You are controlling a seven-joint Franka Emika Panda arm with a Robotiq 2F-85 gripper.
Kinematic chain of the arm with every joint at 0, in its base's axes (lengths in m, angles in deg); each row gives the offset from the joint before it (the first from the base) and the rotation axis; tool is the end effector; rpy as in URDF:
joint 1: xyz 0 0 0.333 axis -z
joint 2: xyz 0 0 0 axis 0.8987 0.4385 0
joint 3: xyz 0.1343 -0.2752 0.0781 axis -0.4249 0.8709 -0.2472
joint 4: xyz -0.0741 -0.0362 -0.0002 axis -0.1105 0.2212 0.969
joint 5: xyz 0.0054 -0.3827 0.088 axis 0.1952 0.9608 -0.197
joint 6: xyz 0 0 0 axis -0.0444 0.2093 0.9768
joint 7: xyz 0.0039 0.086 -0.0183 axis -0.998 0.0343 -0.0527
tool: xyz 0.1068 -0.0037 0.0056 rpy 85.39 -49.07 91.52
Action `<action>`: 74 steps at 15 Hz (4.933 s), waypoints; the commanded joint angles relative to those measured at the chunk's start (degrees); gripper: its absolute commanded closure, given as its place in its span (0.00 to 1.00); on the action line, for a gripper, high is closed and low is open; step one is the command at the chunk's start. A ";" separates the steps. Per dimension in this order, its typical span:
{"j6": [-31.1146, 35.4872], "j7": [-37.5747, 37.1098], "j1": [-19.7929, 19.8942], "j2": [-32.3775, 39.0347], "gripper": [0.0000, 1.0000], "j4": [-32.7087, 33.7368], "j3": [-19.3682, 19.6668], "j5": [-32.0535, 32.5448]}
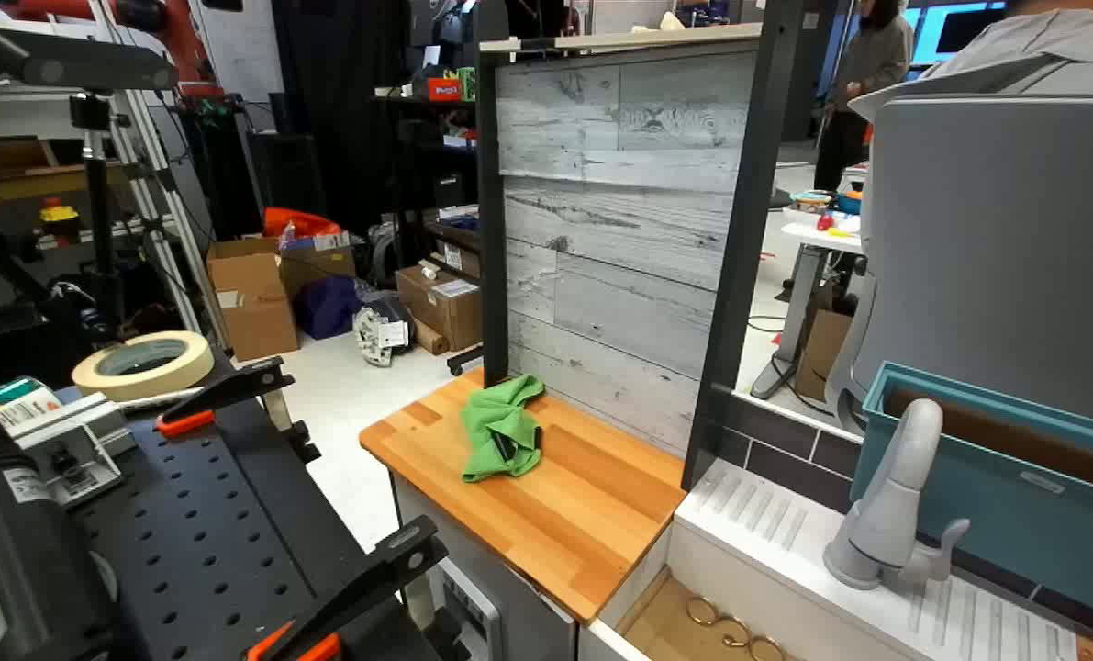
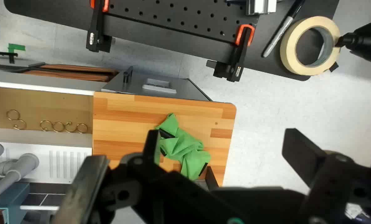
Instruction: Slide the green towel to the right
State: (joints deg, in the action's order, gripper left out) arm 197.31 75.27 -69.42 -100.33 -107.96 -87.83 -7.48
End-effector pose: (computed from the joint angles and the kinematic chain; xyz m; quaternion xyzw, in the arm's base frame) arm 0.3966 0.0272 0.4216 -0.9890 -0.1394 0.0311 0.0383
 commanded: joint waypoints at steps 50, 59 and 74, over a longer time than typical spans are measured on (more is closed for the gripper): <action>43.00 -59.07 -7.69 65.24 0.00 24.60 -2.39 -5.29; 51.80 -67.16 -8.41 75.63 0.00 30.70 -0.61 -13.82; 51.49 -73.08 -9.25 88.55 0.00 43.05 0.14 -14.58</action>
State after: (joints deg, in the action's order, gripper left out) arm 247.86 3.27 -77.45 -15.15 -68.45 -89.00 -21.38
